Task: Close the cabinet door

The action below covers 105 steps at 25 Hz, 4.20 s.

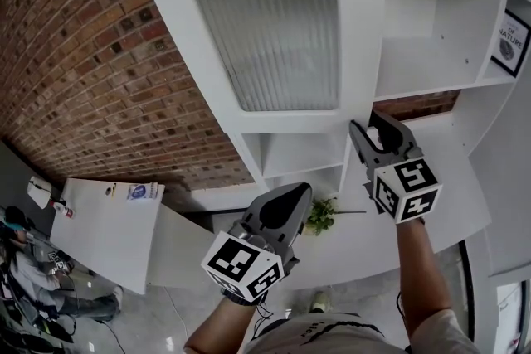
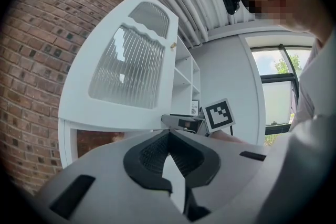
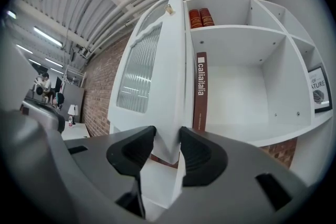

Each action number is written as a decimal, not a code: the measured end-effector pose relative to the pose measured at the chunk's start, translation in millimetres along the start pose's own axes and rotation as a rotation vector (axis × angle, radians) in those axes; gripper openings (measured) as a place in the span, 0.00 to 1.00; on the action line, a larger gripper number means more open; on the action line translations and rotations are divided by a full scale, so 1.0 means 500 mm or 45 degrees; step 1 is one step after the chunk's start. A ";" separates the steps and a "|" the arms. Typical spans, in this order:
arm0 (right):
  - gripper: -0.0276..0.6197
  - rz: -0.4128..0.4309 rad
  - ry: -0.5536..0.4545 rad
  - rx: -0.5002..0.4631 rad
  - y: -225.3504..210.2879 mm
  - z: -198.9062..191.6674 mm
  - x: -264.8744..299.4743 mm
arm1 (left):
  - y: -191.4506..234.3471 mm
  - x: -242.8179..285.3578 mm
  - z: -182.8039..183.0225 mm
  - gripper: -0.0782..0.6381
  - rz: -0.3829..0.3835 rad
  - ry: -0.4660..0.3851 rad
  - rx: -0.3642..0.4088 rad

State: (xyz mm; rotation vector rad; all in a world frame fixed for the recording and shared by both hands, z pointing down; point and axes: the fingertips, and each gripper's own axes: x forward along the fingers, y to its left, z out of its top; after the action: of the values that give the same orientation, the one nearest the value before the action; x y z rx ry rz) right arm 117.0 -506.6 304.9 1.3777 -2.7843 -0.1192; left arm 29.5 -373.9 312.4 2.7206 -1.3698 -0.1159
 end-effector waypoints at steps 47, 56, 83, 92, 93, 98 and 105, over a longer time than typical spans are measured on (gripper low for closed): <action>0.23 -0.229 -0.001 -0.088 -0.029 0.009 0.016 | 0.070 -0.067 -0.016 0.12 0.088 0.001 -0.031; 0.19 -0.144 0.000 0.004 0.098 0.004 -0.053 | 0.054 -0.128 -0.013 0.12 0.048 -0.021 -0.035; 0.09 0.126 0.027 0.233 0.569 -0.045 -0.236 | -0.002 -0.400 -0.015 0.12 -0.003 -0.019 -0.044; 0.07 0.139 0.024 0.228 0.657 -0.034 -0.272 | -0.011 -0.473 -0.012 0.12 -0.025 -0.034 -0.035; 0.07 0.143 0.025 0.225 0.665 -0.031 -0.274 | -0.012 -0.477 -0.010 0.12 -0.026 -0.035 -0.034; 0.07 0.161 0.025 0.193 0.697 -0.017 -0.286 | -0.016 -0.503 0.001 0.12 -0.026 -0.048 -0.025; 0.07 0.161 0.013 0.172 0.734 0.002 -0.287 | -0.007 -0.541 0.017 0.12 -0.022 -0.070 -0.007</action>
State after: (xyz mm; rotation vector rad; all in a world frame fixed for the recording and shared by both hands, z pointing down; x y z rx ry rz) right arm -87.0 -170.8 335.2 1.2176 -2.9091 0.0801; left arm -129.3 -154.7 310.6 2.7451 -1.3582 -0.1969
